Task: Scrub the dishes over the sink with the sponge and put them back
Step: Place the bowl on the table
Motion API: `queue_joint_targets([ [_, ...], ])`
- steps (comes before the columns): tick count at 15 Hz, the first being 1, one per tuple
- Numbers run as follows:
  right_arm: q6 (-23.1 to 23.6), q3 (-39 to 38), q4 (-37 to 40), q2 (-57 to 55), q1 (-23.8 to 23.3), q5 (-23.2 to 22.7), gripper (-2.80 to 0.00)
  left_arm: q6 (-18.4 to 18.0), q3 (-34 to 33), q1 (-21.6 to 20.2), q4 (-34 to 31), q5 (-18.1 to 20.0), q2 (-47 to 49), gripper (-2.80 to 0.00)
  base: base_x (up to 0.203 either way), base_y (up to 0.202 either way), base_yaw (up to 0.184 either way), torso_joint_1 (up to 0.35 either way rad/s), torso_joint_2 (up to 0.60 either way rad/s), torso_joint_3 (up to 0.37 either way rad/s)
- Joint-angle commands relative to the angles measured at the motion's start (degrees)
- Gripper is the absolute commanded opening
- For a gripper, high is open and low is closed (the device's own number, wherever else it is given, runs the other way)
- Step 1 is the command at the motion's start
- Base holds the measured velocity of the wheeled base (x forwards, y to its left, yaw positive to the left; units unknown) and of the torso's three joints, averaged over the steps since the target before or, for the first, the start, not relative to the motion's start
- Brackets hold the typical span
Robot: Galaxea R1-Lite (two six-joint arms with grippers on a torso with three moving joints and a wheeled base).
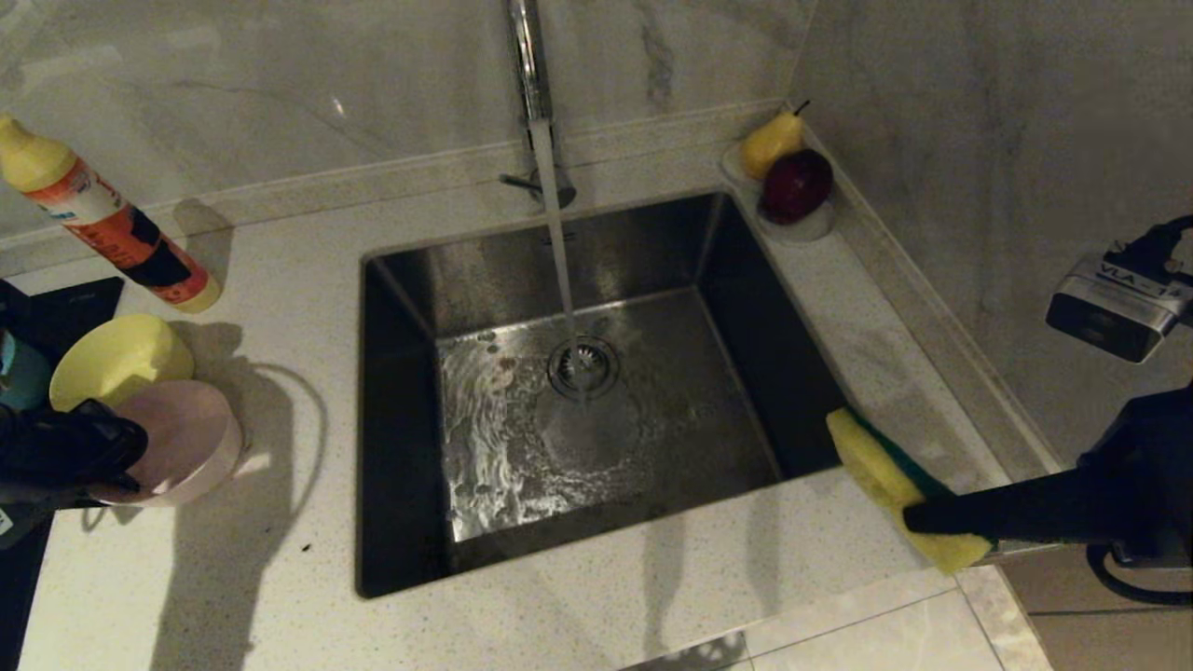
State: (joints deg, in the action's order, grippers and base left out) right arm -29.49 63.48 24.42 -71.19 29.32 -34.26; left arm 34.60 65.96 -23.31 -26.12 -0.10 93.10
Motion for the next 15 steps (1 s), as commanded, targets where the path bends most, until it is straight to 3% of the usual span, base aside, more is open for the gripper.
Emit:
queue_joint_targets([
  [1,-0.1,-0.1,0.1,0.2,-0.1,-0.1,-2.80,0.2,1.5,-0.8,-0.1,0.4,-0.3,0.00,0.000,0.000,0.000,0.000,0.00,0.000],
  [5,0.0,-0.4,0.0,0.3,-0.1,-0.1,-2.80,0.3,3.9,-1.6,-0.1,0.8,-2.1,0.00,0.000,0.000,0.000,0.000,0.00,0.000],
  [8,0.0,-0.6,0.0,0.2,-0.3,-0.1,-2.80,-0.2,9.9,-1.7,-0.4,5.4,-6.8,0.00,0.000,0.000,0.000,0.000,0.00,0.000],
  [9,0.1,-0.6,0.0,0.1,-0.9,-0.2,-2.80,-1.1,12.6,-1.7,-0.7,7.4,-7.6,-2.79,0.000,0.000,0.000,0.000,0.00,0.000],
  [12,0.1,-0.6,0.0,0.4,-1.4,-0.2,-2.80,-6.3,20.7,-1.0,-1.6,9.1,-7.5,-2.80,0.000,0.000,0.000,0.000,0.00,0.000],
  [15,0.1,-0.9,0.2,1.1,-1.4,-0.2,-2.80,-21.1,22.4,-0.2,5.9,9.7,-4.5,-2.80,0.000,0.000,0.000,0.000,0.00,0.000],
])
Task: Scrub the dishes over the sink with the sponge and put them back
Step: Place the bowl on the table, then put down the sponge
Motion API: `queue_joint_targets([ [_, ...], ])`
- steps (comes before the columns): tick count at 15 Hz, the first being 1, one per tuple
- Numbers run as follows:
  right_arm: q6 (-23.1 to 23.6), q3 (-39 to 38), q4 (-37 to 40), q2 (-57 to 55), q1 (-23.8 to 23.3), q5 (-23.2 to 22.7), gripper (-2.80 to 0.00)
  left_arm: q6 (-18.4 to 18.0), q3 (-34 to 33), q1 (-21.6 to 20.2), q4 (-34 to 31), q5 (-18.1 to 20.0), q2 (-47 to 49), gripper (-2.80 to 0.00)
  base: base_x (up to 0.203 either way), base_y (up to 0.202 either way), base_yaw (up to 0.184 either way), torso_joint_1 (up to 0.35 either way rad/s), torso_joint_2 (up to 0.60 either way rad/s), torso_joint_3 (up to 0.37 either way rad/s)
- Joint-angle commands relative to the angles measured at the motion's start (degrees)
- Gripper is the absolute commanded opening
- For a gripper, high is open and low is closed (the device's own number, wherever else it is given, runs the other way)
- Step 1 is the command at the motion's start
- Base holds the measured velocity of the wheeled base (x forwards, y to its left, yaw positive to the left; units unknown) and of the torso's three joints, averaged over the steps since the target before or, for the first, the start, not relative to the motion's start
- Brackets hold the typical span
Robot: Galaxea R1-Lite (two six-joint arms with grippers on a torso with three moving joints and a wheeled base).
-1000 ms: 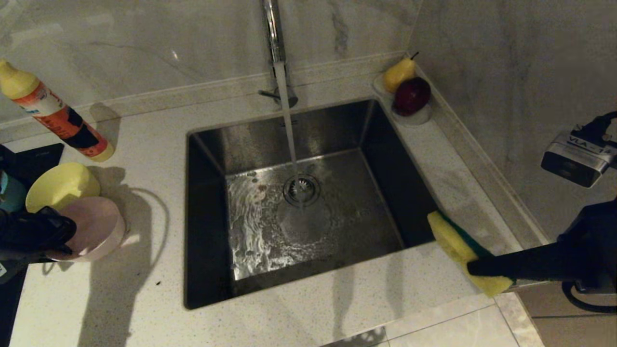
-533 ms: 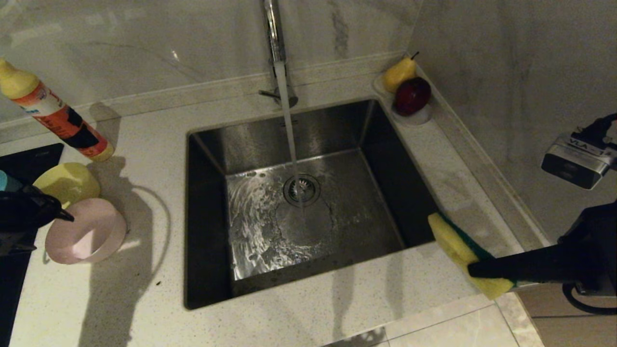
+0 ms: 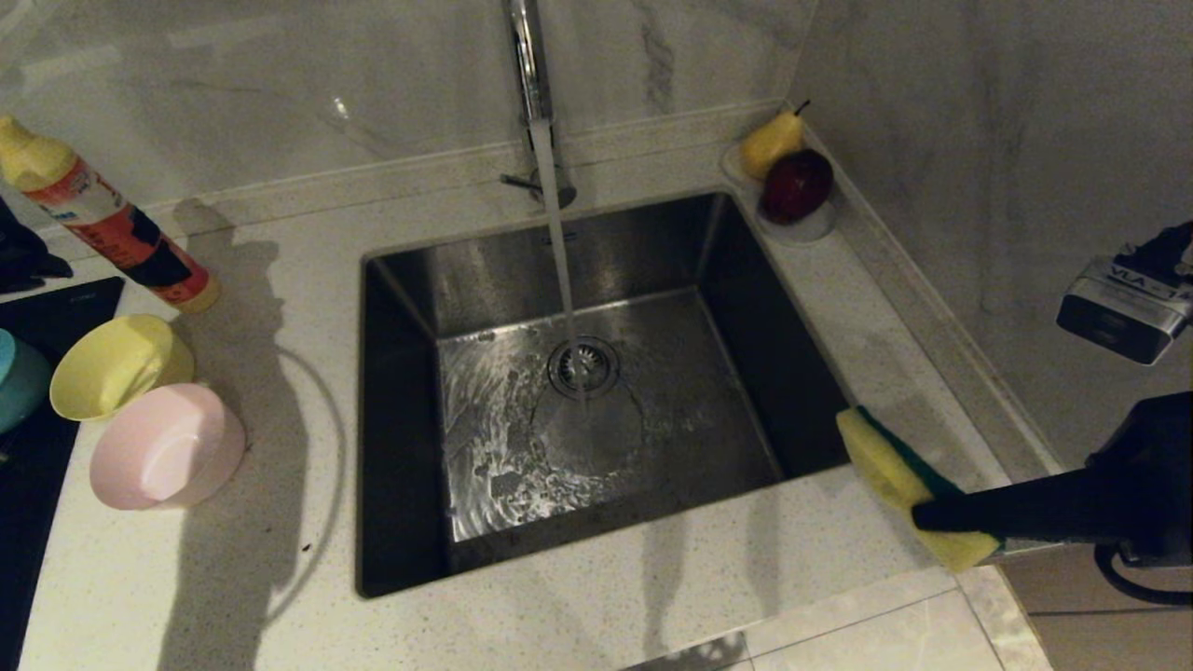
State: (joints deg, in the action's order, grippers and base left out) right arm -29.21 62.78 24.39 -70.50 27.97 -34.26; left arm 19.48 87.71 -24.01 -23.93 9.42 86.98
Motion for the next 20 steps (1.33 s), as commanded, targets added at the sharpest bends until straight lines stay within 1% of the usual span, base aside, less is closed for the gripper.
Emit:
queue_joint_targets([
  [1,-0.2,-0.3,0.3,0.6,0.0,-0.2,-2.80,-9.5,-0.1,1.7,8.7,0.2,2.0,-2.80,0.000,0.000,0.000,0.000,0.00,0.000],
  [2,-0.3,-0.5,0.2,0.7,0.0,-0.2,-2.80,-12.2,-0.9,3.7,13.8,0.2,2.3,-2.80,0.000,0.000,0.000,0.000,0.00,0.000],
  [4,-0.3,-0.6,0.0,0.7,0.0,-0.3,-2.80,-14.8,-1.4,10.4,20.0,-0.4,3.0,-2.80,0.000,0.000,0.000,0.000,0.00,0.000],
  [6,-0.3,-0.6,0.0,0.5,0.0,-0.2,-2.80,-15.8,-2.1,17.7,22.0,-1.0,1.6,-2.80,0.000,0.000,0.000,0.000,0.00,0.000],
  [7,-0.3,-0.5,0.0,0.6,-0.1,-0.2,-2.80,-16.4,-3.7,20.3,22.6,-1.1,-0.7,-2.80,0.000,0.000,0.000,0.000,0.00,0.000],
  [8,-0.2,-0.2,0.0,0.6,-0.7,-0.2,-2.80,-18.0,-6.7,22.4,22.9,-1.2,-4.2,-2.80,0.000,0.000,0.000,0.000,0.00,0.000],
  [10,-0.1,0.3,0.0,-0.2,-1.2,-0.2,-2.80,-20.6,-12.1,24.2,23.2,-1.3,-12.8,-2.80,0.000,0.000,0.000,0.000,0.00,0.000],
  [11,-0.1,0.4,0.0,-0.2,-1.2,-0.2,-2.80,-21.2,-15.0,24.6,23.3,-1.2,-17.9,-2.80,0.000,0.000,0.000,0.000,0.00,0.000],
  [13,-0.5,0.1,0.0,-0.1,-1.2,-0.3,-2.80,-21.7,-21.2,25.0,23.3,-0.8,-28.6,-2.80,0.000,0.000,0.000,0.000,0.00,0.000],
  [16,-0.6,0.2,0.2,0.8,-1.3,-0.2,-2.80,-22.1,-32.8,25.2,23.2,-0.3,-45.3,-2.80,0.000,0.000,0.000,0.000,0.00,0.000],
  [20,-0.6,0.8,0.4,1.3,-1.6,-0.1,-2.80,-22.5,-48.7,25.2,22.6,-3.6,-65.2,-2.80,0.000,0.000,0.000,0.000,0.00,0.000],
])
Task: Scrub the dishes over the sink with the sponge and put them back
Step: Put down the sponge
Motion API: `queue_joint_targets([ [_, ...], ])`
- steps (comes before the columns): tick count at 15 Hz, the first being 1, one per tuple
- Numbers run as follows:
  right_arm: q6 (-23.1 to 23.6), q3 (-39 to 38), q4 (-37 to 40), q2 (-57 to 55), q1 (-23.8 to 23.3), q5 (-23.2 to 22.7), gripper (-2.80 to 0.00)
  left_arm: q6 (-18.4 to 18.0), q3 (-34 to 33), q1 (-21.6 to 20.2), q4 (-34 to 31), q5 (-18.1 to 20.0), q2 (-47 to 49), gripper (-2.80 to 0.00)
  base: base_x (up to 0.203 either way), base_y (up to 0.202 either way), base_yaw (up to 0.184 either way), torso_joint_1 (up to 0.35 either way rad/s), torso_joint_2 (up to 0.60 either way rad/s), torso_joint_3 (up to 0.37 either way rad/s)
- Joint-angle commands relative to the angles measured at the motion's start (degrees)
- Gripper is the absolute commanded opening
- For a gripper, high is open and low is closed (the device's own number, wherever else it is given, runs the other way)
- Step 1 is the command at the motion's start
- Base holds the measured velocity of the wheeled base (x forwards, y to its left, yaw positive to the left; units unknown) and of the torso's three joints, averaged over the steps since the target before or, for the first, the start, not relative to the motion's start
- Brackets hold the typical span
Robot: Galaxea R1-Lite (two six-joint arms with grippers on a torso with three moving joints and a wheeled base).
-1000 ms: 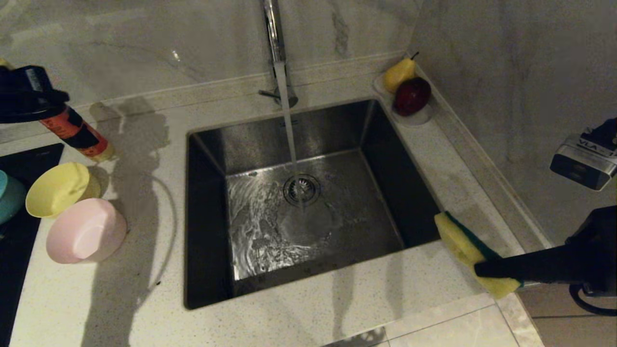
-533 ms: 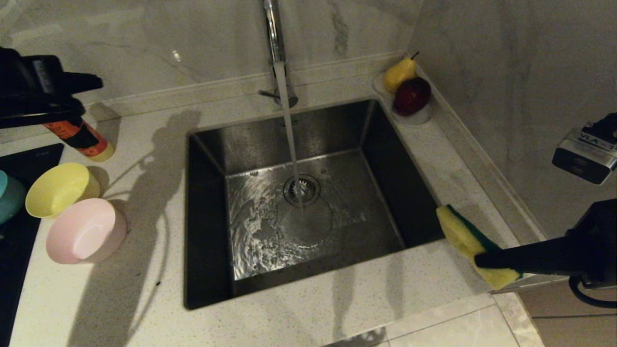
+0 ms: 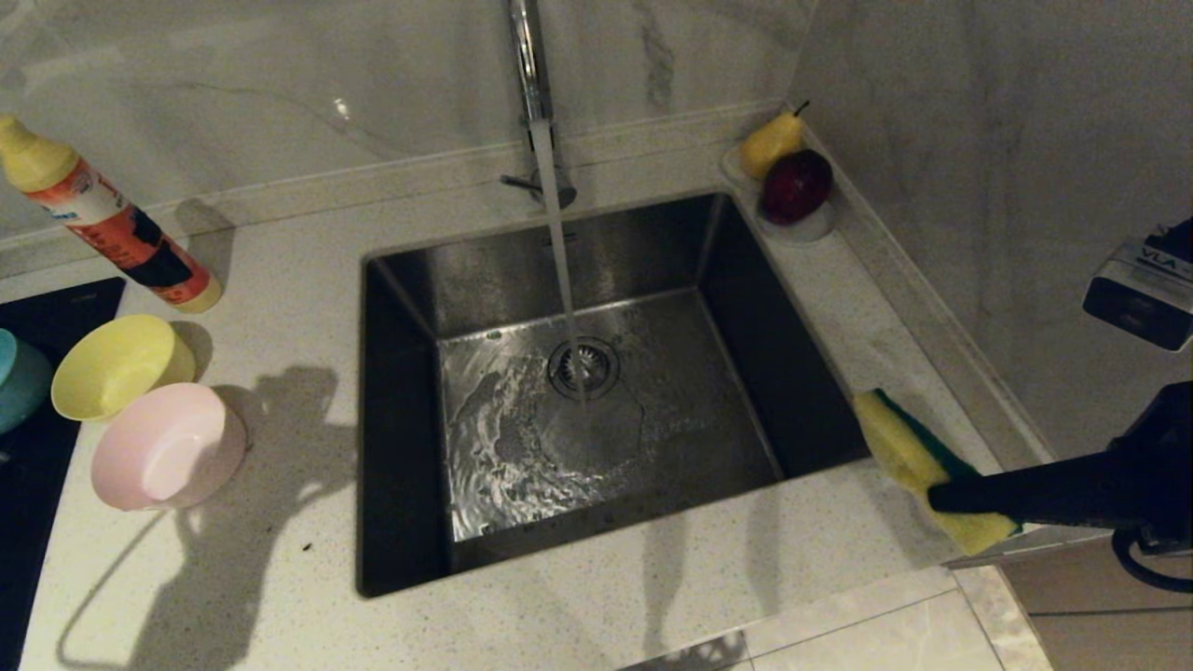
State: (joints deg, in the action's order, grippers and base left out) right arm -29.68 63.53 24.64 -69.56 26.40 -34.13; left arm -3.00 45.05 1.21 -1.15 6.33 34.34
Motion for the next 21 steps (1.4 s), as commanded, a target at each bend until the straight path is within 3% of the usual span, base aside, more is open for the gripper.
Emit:
queue_joint_targets([
  [1,0.1,-0.5,0.0,0.4,0.0,-0.1,-2.80,0.1,-10.6,0.0,-0.5,-1.0,-17.1,-2.80,0.000,0.000,0.000,0.000,0.00,0.000],
  [5,0.4,-0.9,-0.3,0.2,0.0,-0.1,-2.80,1.1,-27.2,-0.1,-4.3,-4.1,-33.2,-2.80,0.000,0.000,0.000,0.000,0.00,0.000],
  [9,0.3,-0.6,-0.3,0.0,0.0,0.0,-2.80,1.5,-39.2,-0.2,-3.3,-6.9,-34.4,-2.80,0.000,0.000,0.000,0.000,0.00,0.000],
  [11,0.3,-0.2,-0.3,0.1,-0.1,0.1,-2.80,1.1,-45.3,-0.2,1.5,-6.8,-34.4,-2.80,0.000,0.000,0.000,0.000,0.00,0.000],
  [16,0.6,1.4,-0.4,0.7,-0.1,4.0,-2.80,2.9,-46.7,-0.2,5.2,-7.3,-34.4,-2.80,0.000,0.000,0.000,0.000,0.00,0.000],
  [21,7.7,0.7,-0.2,0.0,-0.1,15.9,-2.80,3.0,-46.7,-0.2,5.2,-7.2,-34.4,-2.80,0.000,0.000,0.000,0.000,0.00,0.000],
])
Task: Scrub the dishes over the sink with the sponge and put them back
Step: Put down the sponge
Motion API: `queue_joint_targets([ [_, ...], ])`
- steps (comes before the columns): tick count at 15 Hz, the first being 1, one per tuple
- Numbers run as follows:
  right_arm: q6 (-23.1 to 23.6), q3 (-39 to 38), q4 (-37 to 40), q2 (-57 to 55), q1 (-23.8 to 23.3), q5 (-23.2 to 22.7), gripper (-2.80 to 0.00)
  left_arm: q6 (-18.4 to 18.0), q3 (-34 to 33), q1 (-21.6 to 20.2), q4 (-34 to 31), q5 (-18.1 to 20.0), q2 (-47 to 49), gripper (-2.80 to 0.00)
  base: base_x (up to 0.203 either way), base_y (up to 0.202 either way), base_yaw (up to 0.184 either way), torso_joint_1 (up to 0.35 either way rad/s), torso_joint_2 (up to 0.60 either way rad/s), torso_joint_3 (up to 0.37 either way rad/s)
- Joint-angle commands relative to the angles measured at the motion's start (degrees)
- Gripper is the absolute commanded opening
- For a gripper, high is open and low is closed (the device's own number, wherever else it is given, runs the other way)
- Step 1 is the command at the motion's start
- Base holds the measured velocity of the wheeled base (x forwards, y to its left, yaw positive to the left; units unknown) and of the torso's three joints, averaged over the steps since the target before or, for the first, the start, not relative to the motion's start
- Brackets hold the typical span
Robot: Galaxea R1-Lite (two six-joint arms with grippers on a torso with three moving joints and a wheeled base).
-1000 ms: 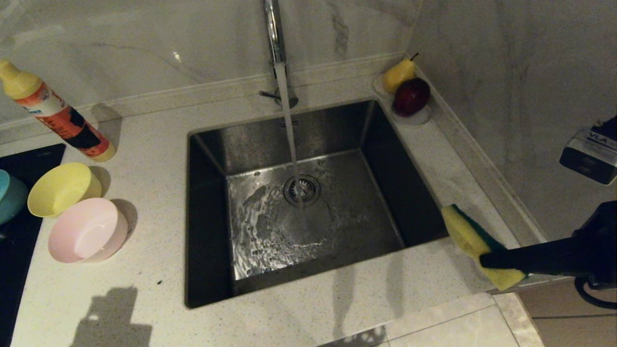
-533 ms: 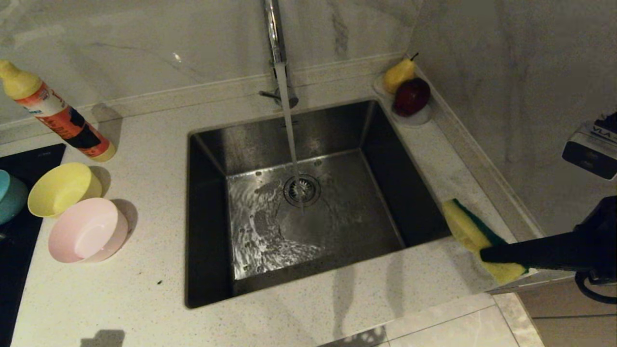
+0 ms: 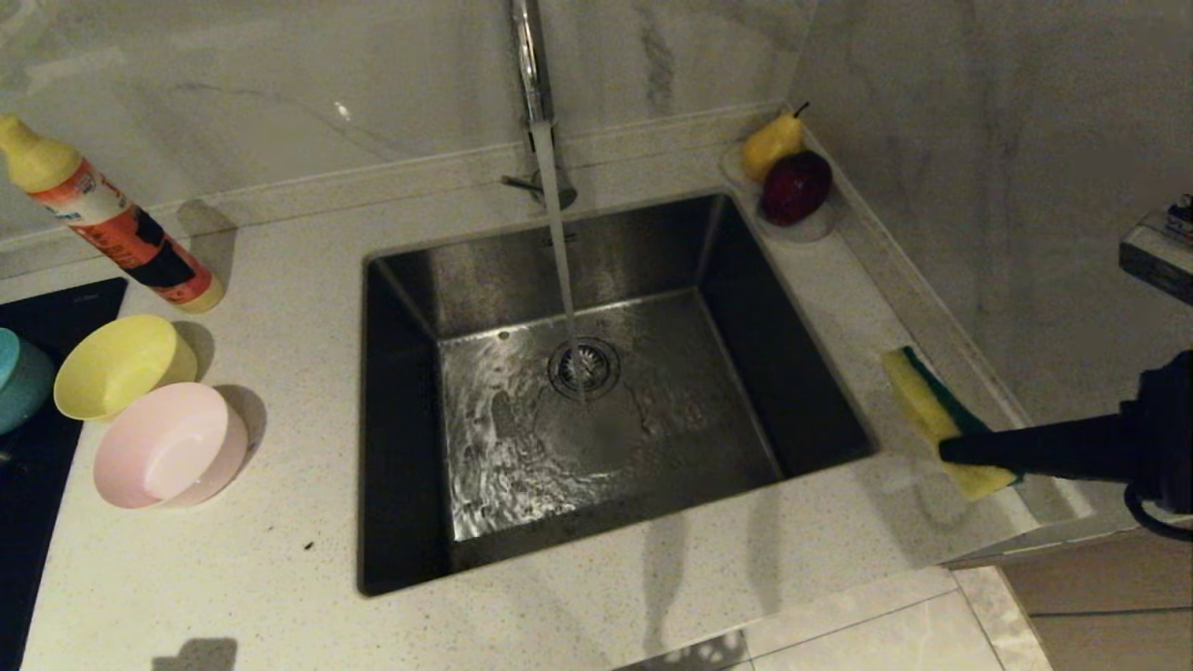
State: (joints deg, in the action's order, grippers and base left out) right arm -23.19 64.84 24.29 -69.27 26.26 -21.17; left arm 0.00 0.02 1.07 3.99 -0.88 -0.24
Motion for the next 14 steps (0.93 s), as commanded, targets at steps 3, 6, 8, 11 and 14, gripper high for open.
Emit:
queue_joint_targets([
  [3,9.1,-5.5,0.0,1.0,0.1,10.0,-2.80,0.0,-1.7,0.0,0.1,-0.1,0.2,-2.80,0.000,0.000,0.000,0.000,0.00,0.000],
  [6,18.3,-12.4,-1.6,2.9,0.3,16.9,-2.80,0.0,-1.7,0.0,0.1,0.0,0.2,-2.80,0.000,0.000,0.000,0.000,0.00,0.000],
  [8,24.5,-18.3,-6.4,3.4,0.7,22.1,-2.80,0.0,-1.7,0.0,0.1,-0.1,0.2,-2.80,0.000,0.000,0.000,0.000,0.00,0.000],
  [11,30.3,-25.8,-17.6,2.9,1.2,30.8,-2.80,0.0,-1.7,0.0,0.1,0.0,0.2,-2.80,0.000,0.000,0.000,0.000,0.00,0.000],
  [14,31.6,-27.8,-18.7,2.5,3.9,34.8,-2.80,0.0,-1.7,0.1,0.1,0.0,0.2,-2.80,0.000,0.000,0.000,0.000,0.00,0.000],
])
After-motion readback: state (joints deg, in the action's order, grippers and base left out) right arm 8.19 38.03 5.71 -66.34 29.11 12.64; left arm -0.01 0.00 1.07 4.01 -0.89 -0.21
